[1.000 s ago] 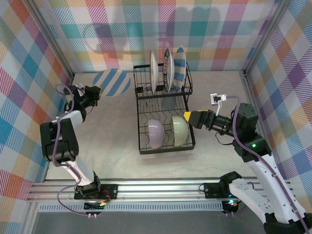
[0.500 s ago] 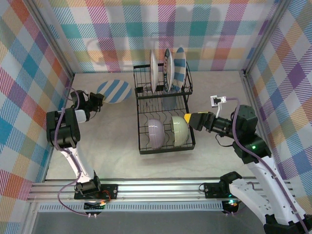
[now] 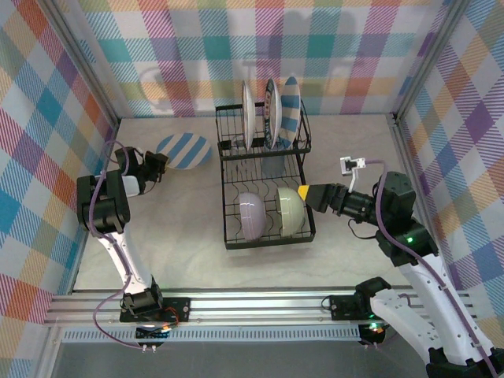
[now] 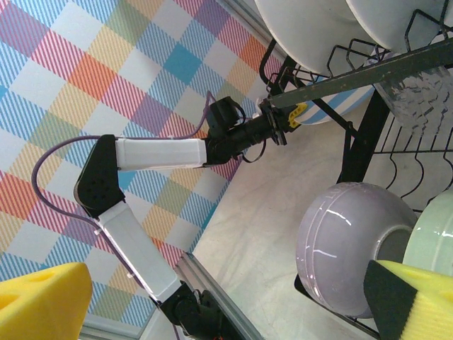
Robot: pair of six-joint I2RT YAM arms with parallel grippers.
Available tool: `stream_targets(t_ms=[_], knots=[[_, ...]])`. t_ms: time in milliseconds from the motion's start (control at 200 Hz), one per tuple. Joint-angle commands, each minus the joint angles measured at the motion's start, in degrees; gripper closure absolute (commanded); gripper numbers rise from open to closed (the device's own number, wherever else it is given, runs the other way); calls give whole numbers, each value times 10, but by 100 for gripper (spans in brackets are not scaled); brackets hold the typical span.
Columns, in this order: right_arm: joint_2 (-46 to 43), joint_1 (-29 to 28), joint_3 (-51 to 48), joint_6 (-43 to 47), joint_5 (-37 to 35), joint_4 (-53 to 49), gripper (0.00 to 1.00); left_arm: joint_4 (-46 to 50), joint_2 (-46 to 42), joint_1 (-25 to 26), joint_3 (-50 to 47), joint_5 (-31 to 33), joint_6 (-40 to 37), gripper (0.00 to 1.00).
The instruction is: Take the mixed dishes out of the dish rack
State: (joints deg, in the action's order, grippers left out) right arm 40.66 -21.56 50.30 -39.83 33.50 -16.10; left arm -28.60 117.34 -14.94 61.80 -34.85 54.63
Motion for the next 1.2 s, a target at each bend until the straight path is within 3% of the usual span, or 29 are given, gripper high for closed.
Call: stream_targets(t_ms=[0,365,680,940,1195], knots=[[-8,-2,-7,-5,0,4,1,1,0,-11,26,-2,-23,100],[-9,-2,-11,-7,-9,2,1,33,11,-13,38,1,-42,95],[-15,-2,-15,-7,-16,-4,1,56,9,-14,45,3,-53,80],[-20,-2,-14,-2,-25,-14,1,76,5,-13,46,10,-63,57],[-22,-2,-13,0,-32,-18,1,135,-15,-28,53,43,-94,25]])
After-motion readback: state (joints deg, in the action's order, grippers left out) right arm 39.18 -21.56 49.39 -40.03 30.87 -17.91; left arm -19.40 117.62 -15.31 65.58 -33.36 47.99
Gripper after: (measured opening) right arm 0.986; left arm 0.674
